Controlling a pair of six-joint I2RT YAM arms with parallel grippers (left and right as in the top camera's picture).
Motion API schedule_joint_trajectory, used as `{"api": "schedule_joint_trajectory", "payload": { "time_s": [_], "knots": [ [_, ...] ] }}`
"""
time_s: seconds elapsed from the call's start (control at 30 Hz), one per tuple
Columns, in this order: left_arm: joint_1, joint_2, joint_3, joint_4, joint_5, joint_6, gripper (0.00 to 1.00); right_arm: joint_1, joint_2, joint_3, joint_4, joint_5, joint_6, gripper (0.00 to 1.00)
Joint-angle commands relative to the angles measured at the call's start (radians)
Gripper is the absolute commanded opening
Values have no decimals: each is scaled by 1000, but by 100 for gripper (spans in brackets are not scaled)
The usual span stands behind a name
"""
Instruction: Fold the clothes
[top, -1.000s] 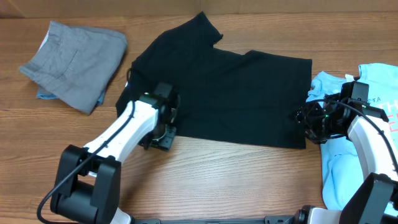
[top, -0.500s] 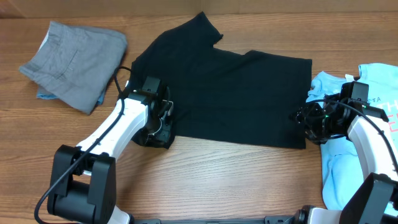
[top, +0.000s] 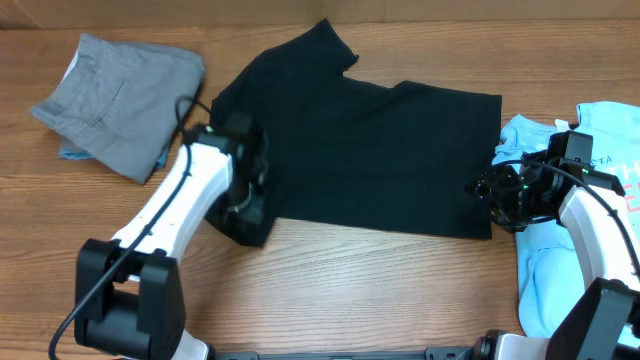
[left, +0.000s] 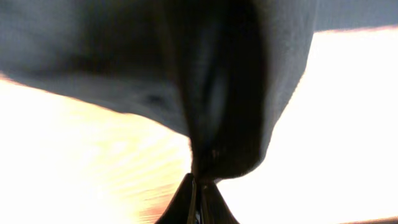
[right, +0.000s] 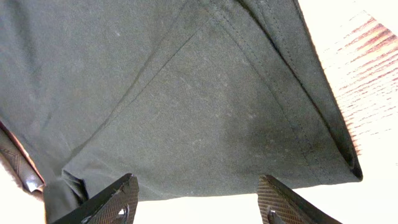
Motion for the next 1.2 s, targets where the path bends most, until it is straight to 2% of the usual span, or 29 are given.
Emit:
{"api": "schedule_joint_trajectory", "payload": {
  "time_s": [0.0,0.1,0.23,0.43,0.5,0.53,0.63,0.8,0.87,1.0,1.17],
  "knots": [
    [21,-18,128,4,-150,-5,5,-7,-4,23,3,7,-7,65],
    [21,-18,174,59,-178,84,10,-7,-4,23,3,7,-7,65],
    [22,-14,171,174,-189,189,11,-7,-4,23,6,7,-7,66],
    [23,-11,170,309,-304,202,9,-7,-4,23,2,7,-7,66],
    [23,-11,170,315,-290,191,13,-7,-4,23,2,6,-7,66],
    [23,-11,170,289,-273,187,18,-7,-4,23,1,6,-7,66],
    [25,-8,161,167,-185,124,45,-7,-4,23,-13,7,-7,66],
    [100,-1,45,175,-65,31,64,-7,-4,23,-26,6,-7,68],
    [156,5,-1,195,35,26,66,-7,-4,23,-33,6,-7,70],
    [294,8,-65,235,241,26,63,-7,-3,23,-51,7,-7,70],
    [399,9,-70,243,377,26,61,-7,-3,23,-58,7,-7,70]
  ]
}}
